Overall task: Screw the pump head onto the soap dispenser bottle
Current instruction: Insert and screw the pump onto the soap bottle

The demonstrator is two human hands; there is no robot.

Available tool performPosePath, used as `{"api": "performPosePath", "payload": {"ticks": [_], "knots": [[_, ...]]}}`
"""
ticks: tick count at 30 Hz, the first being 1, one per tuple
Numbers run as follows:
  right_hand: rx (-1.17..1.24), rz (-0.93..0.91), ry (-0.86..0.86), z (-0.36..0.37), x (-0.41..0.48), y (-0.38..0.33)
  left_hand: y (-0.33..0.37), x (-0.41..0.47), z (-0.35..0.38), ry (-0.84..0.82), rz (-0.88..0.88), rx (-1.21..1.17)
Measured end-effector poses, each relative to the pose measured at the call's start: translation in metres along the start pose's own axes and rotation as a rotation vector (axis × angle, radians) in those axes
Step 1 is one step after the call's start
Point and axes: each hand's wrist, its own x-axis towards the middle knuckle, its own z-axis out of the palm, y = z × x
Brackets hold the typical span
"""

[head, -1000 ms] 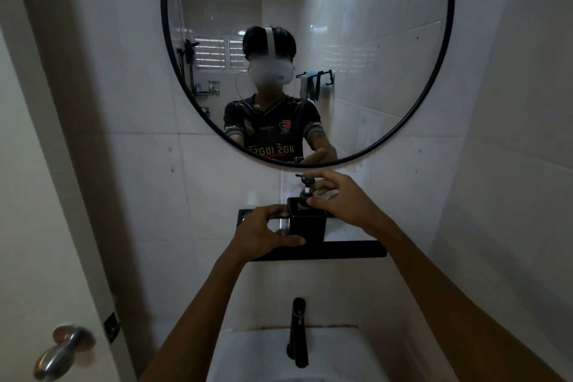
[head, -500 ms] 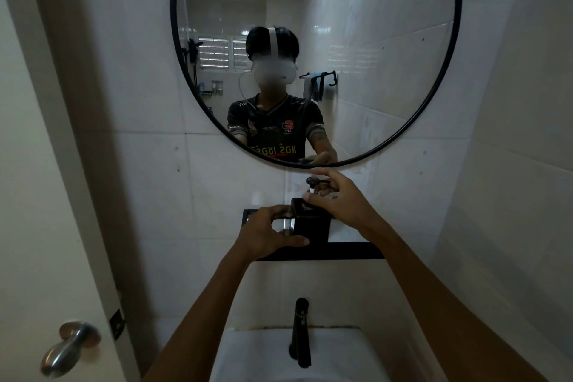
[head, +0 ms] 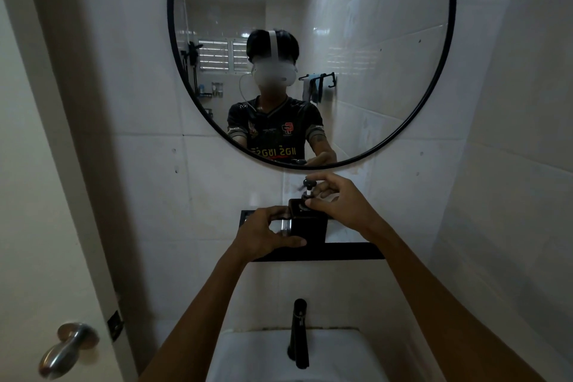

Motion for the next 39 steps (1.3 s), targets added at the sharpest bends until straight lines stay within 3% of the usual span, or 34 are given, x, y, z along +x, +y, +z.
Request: {"api": "performPosePath", "payload": {"ticks": [30,39], "knots": [[0.07,0.038,0.057,0.012,0.001,0.008,0.002,0.0,0.0,-0.02,-0.016,-0.02],[0.038,-0.028,0.053,0.012,-0.002,0.003,0.003,-0.001,0.0,-0.019,-0.011,-0.014]]}}
